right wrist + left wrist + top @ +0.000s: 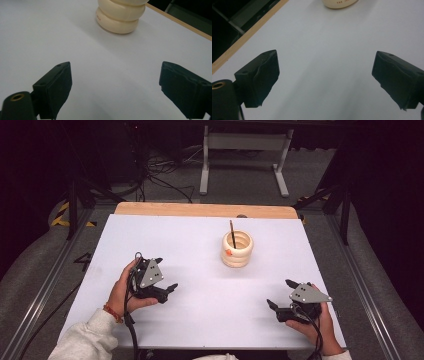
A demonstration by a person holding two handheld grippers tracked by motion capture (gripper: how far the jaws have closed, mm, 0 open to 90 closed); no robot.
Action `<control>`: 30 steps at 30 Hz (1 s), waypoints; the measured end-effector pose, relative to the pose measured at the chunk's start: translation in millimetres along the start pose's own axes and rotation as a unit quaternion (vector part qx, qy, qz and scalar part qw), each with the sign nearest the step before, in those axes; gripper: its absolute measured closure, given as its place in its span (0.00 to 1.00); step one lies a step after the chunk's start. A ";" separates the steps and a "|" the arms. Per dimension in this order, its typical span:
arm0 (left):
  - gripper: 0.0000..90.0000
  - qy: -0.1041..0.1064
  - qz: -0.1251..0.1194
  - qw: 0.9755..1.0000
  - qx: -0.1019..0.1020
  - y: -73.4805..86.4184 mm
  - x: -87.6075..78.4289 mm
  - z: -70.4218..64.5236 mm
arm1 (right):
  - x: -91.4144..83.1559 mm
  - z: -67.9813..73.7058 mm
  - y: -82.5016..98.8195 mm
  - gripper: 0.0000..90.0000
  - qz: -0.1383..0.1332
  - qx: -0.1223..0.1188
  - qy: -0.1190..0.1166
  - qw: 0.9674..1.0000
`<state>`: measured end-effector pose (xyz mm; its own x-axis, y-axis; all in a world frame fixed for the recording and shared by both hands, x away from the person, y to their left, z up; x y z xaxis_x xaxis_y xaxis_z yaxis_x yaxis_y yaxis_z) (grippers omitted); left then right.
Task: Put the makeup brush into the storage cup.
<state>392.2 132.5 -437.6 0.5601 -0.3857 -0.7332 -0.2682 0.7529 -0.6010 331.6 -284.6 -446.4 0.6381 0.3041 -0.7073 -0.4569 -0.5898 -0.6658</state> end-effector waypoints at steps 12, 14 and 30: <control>0.09 -0.003 0.012 1.000 -0.005 20.2 -7.5 -2.5 | -1.3 -0.9 0.2 0.13 -0.003 0.001 0.002 1.000; 0.09 -0.003 0.014 1.000 -0.006 23.6 -8.5 -3.0 | -1.3 -0.4 0.1 0.13 -0.002 0.001 0.001 1.000; 0.09 -0.002 0.035 0.999 -0.020 55.0 -12.6 -5.7 | -1.0 0.2 0.0 0.13 -0.001 -0.003 0.003 1.000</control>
<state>365.9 175.7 -463.2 0.5411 -0.3309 -0.7731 -0.3377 0.7565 -0.5601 330.8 -284.8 -445.8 0.6426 0.2999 -0.7051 -0.4530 -0.5934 -0.6653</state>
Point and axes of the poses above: each handheld gripper's, and its own axes: x roughly forward along the jaws, y roughly out of its underside, z roughly to its left, the point moved 4 cm from there along x, roughly forward along the jaws, and after that the axes turned 14 degrees about z, right-handed, at the moved point
